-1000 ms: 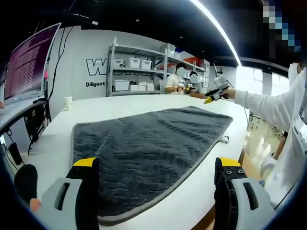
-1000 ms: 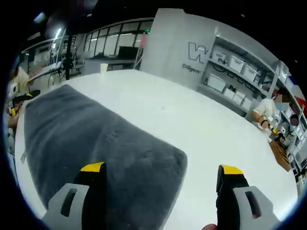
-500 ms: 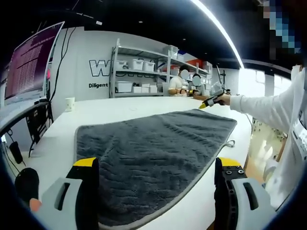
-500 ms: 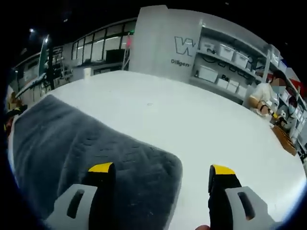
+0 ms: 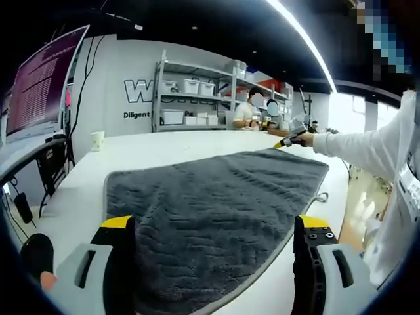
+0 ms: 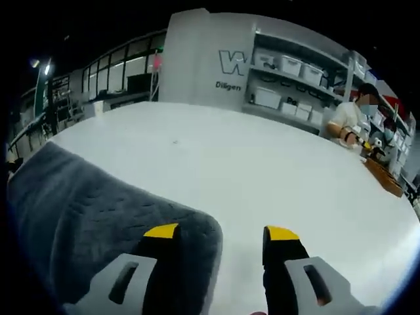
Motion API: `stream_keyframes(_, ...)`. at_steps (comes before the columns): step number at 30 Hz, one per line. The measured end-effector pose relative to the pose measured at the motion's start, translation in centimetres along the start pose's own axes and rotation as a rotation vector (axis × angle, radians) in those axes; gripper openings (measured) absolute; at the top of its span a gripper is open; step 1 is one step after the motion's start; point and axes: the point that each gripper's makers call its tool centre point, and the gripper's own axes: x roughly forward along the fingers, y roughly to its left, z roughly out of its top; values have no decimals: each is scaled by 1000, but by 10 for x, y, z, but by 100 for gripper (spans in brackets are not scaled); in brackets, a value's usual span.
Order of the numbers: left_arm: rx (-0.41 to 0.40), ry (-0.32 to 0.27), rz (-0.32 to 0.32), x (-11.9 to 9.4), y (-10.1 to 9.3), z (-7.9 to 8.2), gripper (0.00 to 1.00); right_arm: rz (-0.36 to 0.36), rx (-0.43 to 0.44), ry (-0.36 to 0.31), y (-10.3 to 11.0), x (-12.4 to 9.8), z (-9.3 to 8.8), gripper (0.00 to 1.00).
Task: Open the folded towel by lifting each exposed corner and separating the folded layers until the towel lies flat within the target outline without major curled edges
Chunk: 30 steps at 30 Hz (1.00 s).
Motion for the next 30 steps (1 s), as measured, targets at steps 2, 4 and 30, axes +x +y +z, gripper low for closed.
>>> stream_keyframes(2, 1, 2, -2, 1, -1, 0, 99, -3, -10, 11, 0, 2, -3, 43)
stream_keyframes(4, 1, 3, -5, 3, -1, -1, 99, -2, -19, 16, 1, 2, -5, 40)
stream_keyframes(30, -9, 23, -11, 12, 1, -5, 99, -30, -132, 24, 6, 21, -6, 3)
